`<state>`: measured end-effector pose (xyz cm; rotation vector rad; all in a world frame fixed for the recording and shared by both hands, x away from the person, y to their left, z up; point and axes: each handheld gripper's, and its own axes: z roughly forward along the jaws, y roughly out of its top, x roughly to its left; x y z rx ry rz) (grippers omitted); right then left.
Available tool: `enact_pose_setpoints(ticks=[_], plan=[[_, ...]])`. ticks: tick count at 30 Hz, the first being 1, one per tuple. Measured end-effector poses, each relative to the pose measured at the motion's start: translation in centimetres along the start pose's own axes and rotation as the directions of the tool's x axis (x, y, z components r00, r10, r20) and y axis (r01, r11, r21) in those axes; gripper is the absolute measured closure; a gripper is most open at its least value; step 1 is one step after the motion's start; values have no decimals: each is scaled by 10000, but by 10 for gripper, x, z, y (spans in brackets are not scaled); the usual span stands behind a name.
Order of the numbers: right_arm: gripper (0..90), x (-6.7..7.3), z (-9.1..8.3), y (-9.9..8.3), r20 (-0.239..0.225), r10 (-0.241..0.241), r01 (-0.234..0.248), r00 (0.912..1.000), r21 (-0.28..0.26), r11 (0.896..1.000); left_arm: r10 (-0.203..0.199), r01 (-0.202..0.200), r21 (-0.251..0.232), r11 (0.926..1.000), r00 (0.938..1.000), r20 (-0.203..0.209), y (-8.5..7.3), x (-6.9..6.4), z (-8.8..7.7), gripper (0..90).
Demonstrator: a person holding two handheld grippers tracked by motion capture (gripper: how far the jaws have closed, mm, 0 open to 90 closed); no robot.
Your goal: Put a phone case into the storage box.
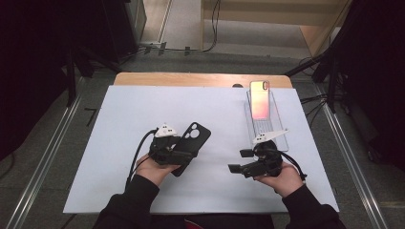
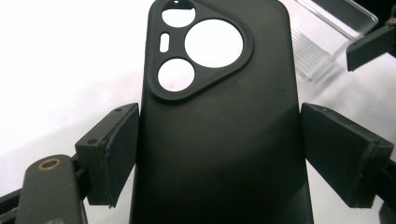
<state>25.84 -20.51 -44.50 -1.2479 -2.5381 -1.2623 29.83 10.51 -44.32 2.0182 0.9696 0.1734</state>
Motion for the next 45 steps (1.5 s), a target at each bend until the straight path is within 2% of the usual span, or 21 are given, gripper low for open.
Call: enact_pose_setpoints(ticks=[2, 7, 11, 19, 21, 24, 28, 30, 32, 33, 34, 35, 38, 45], plan=[[160, 2, 1, 3, 78, 54, -54, 10000, -26, 10000, -117, 117, -153, 9998, 9999, -1, 1, 0, 2, 150], [161, 6, 3, 13, 262, 204, -201, 9994, -136, 9997, -140, 126, -574, 9983, 9996, -232, 1, -1, 5, 150], [168, 8, 5, 22, 225, 468, -463, 9987, -239, 9986, -209, 199, -634, 9978, 9997, -148, 0, -3, 8, 150], [180, 13, 8, 38, 316, 631, -614, 9975, -512, 9968, -469, 457, -923, 9947, 9988, -117, -4, -6, 12, 149], [182, 13, 9, 42, 366, 721, -699, 9967, -602, 9957, -363, 316, -1148, 9929, 9986, -392, -5, -7, 12, 148], [186, 12, 10, 48, 323, 869, -841, 9957, -782, 9934, -351, 254, -1545, 9877, 9975, -606, -8, -9, 14, 148], [186, 14, 13, 57, 672, 877, -808, 9939, -995, 9918, -112, -58, -1896, 9818, 9960, -883, -10, -12, 15, 147], [186, 15, 14, 61, 551, 896, -831, 9945, -1105, 9904, -91, -105, -2094, 9778, 9957, -924, -11, -13, 15, 147], [186, 17, 16, 65, 443, 932, -874, 9947, -1184, 9891, -83, -84, -2423, 9702, 9977, -677, -13, -13, 16, 147], [185, 17, 16, 67, 408, 954, -898, 9946, -1209, 9886, -54, -122, -2567, 9664, 9977, -679, -15, -13, 16, 147], [185, 17, 17, 68, 339, 1002, -952, 9944, -1263, 9874, 53, -283, -2818, 9590, 9966, -819, -17, -13, 17, 147], [185, 17, 18, 70, 284, 1072, -1028, 9938, -1256, 9867, 199, -457, -2917, 9554, 9957, -907, -19, -13, 18, 147], [184, 17, 20, 75, 243, 1091, -1048, 9937, -1371, 9850, 285, -566, -2934, 9543, 9947, -990, -21, -15, 20, 147], [183, 16, 27, 86, 143, 1161, -1131, 9931, -1346, 9844, 216, -497, -3112, 9491, 9954, -934, -22, -19, 20, 147]])
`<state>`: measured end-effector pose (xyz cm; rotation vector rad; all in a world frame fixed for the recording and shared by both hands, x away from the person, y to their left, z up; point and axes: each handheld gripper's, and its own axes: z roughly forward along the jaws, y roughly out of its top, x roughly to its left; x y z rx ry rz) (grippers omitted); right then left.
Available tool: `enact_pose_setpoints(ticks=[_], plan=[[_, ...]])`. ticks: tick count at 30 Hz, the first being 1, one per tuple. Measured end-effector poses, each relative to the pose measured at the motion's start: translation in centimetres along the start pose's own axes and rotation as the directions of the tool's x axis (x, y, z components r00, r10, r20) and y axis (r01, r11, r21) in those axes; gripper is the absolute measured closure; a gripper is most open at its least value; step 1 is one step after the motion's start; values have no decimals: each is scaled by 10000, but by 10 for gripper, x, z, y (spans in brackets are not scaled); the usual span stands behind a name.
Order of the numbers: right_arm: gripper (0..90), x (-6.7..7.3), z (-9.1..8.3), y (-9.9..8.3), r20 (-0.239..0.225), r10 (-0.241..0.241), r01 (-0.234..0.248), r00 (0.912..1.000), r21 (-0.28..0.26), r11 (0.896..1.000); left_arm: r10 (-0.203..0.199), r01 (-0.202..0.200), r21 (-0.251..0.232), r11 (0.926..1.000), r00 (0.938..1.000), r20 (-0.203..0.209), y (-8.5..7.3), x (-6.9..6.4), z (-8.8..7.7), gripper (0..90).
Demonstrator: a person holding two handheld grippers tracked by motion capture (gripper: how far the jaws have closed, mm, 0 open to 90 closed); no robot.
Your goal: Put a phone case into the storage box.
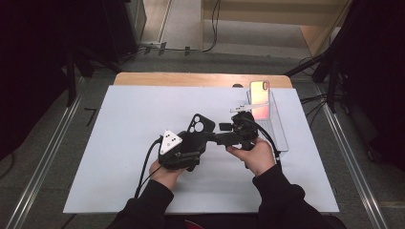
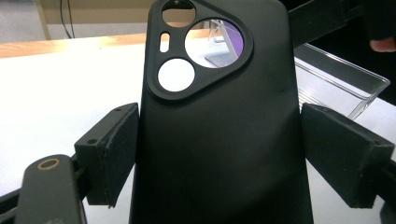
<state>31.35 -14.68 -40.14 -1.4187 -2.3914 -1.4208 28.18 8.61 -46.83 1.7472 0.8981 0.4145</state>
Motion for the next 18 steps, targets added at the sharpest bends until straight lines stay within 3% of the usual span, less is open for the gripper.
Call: enact_pose_setpoints(ticks=[9, 18], plan=[[195, -3, 12, 10, -115, 143, -141, 9998, 154, 9998, -331, 334, -182, 9993, 9993, 153, -1, -1, 0, 147], [235, -4, 24, 17, -482, 673, -661, 9966, 262, 9975, -616, 618, -171, 9979, 9980, 108, -1, -1, 0, 146]])
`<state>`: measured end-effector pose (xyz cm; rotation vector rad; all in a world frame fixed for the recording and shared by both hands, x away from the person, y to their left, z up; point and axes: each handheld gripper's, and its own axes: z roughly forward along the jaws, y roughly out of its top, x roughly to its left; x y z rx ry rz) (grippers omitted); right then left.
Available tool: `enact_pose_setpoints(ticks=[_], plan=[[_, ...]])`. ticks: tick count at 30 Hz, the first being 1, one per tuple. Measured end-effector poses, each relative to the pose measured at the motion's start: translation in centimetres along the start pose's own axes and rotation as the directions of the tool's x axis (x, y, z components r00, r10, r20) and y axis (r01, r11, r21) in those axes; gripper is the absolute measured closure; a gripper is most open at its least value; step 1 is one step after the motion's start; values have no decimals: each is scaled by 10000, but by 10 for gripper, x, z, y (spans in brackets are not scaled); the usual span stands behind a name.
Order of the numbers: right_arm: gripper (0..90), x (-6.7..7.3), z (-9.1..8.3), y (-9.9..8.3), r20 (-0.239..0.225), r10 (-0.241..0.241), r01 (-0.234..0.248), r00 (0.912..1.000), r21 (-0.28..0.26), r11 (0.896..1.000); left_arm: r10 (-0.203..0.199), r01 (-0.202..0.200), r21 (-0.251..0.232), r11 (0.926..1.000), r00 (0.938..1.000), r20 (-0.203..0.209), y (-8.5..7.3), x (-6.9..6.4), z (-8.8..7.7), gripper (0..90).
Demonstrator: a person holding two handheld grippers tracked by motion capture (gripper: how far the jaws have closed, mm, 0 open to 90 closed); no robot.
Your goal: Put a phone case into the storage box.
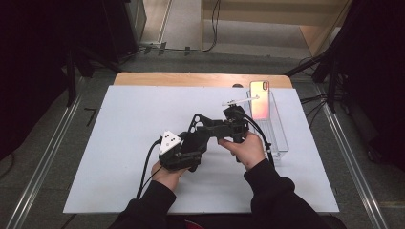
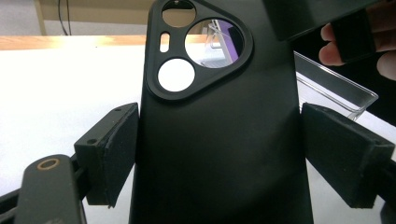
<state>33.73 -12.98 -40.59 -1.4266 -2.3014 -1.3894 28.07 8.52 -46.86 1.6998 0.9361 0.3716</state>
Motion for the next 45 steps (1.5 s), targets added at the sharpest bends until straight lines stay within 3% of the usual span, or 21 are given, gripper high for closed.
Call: enact_pose_setpoints(ticks=[5, 9, 13, 16, 22, 27, 32, 39, 42, 45], plan=[[359, -4, 2, 2, -231, 488, -489, 9985, -55, 9988, -96, 96, -29, 9999, 9999, -47, 1, 1, -1, 145], [616, -9, -1, 3, -396, 854, -858, 9956, -94, 9963, -70, 69, -94, 9999, 10000, -11, 1, 0, -2, 145], [741, -16, -6, 3, -1241, 1534, -1546, 9803, -6, 9880, -105, 108, -201, 9997, 9999, 120, 1, -1, -2, 144], [770, -16, -8, 3, -1611, 1694, -1711, 9723, 36, 9852, -150, 155, -245, 9996, 9997, 190, 1, -2, -2, 143], [775, -16, -12, 4, -1787, 1675, -1707, 9695, -29, 9853, -242, 255, -254, 9994, 9985, 486, 3, -2, -2, 137], [777, -13, -15, 5, -1829, 1540, -1555, 9710, 60, 9878, -522, 503, 286, 9983, 9962, 696, 11, -2, -2, 128], [776, -12, -21, 7, -1558, 1242, -1280, 9799, -149, 9917, -432, 384, 851, 9956, 9975, 550, 18, -4, -4, 95], [775, -13, -31, 10, -914, 454, -479, 9948, -252, 9985, -724, 507, 2133, 9757, 9928, 953, 25, 0, -3, 105], [775, -11, -33, 10, -548, -136, 116, 9984, -369, 9993, -1108, 648, 2912, 9545, 9833, 1443, 29, 3, -2, 139], [775, -10, -33, 9, -369, -451, 437, 9983, -376, 9983, -1207, 522, 3315, 9420, 9744, 1896, 32, 5, -2, 182]])
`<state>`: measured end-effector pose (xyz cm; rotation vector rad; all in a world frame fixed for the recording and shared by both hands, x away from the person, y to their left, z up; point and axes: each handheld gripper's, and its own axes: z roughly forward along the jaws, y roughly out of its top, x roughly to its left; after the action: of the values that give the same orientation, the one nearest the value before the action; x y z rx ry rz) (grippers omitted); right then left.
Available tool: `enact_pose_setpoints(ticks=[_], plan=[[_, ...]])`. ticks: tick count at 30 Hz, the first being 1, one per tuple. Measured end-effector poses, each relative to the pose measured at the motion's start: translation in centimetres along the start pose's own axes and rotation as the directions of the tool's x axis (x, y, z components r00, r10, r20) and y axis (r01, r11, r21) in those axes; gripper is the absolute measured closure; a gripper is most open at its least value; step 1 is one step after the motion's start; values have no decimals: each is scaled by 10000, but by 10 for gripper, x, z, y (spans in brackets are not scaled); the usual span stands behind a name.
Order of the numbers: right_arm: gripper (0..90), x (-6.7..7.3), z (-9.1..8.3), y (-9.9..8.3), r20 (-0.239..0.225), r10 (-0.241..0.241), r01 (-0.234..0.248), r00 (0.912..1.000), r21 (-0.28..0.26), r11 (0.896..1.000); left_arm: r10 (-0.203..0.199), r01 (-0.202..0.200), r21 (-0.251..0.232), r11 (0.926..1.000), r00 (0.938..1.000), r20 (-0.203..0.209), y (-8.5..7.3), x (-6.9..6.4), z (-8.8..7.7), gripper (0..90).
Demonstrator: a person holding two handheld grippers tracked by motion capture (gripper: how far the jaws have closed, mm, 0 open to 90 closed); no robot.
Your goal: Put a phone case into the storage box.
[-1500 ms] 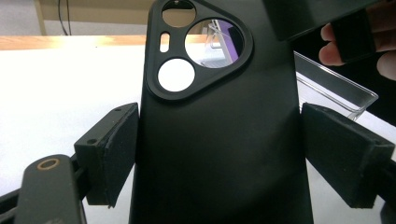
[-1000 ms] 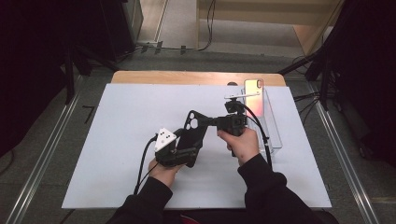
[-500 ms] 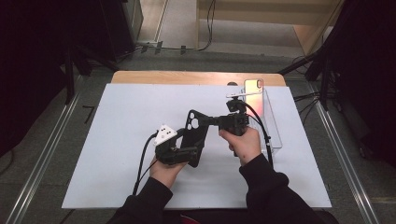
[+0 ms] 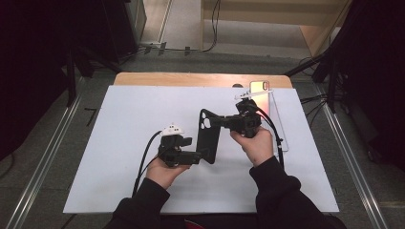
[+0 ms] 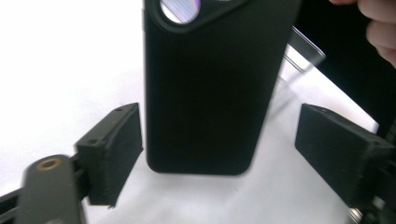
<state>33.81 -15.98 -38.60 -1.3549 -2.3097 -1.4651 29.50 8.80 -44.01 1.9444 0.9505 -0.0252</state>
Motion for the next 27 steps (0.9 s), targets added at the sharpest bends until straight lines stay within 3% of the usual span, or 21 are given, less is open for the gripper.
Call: enact_pose_setpoints(ticks=[3, 5, 8, 10, 13, 17, 20, 27], plan=[[775, 1, 0, -1, 165, -311, 311, 9994, 34, 9995, 212, -220, 547, 9983, 9997, 156, 2, 1, -1, 205], [775, 2, 0, -1, 234, -485, 484, 9985, 65, 9988, 388, -384, 920, 9950, 9992, -27, 4, 0, -1, 206], [775, 1, -1, -1, 249, -678, 676, 9974, 91, 9977, 327, -318, 1788, 9834, 9995, -24, 7, 1, 0, 221], [774, 1, -1, -1, 194, -744, 742, 9970, 97, 9972, 396, -379, 2078, 9774, 9992, -40, 8, 2, 0, 239], [774, 0, -3, -2, 195, -1018, 1015, 9946, 148, 9947, 696, -732, 2240, 9718, 9973, 241, 11, 3, -4, 285], [774, 1, -6, -2, 146, -1331, 1327, 9910, 250, 9908, 922, -1040, 2167, 9707, 9937, 640, 18, 6, -10, 295], [774, 1, -8, -2, 87, -1499, 1497, 9887, 227, 9885, 1147, -1373, 2257, 9645, 9872, 1105, 24, 9, -14, 345], [774, 1, -9, -1, -135, -1807, 1810, 9834, 264, 9831, 1460, -1719, 2294, 9580, 9813, 1254, 41, 15, -25, 343]])
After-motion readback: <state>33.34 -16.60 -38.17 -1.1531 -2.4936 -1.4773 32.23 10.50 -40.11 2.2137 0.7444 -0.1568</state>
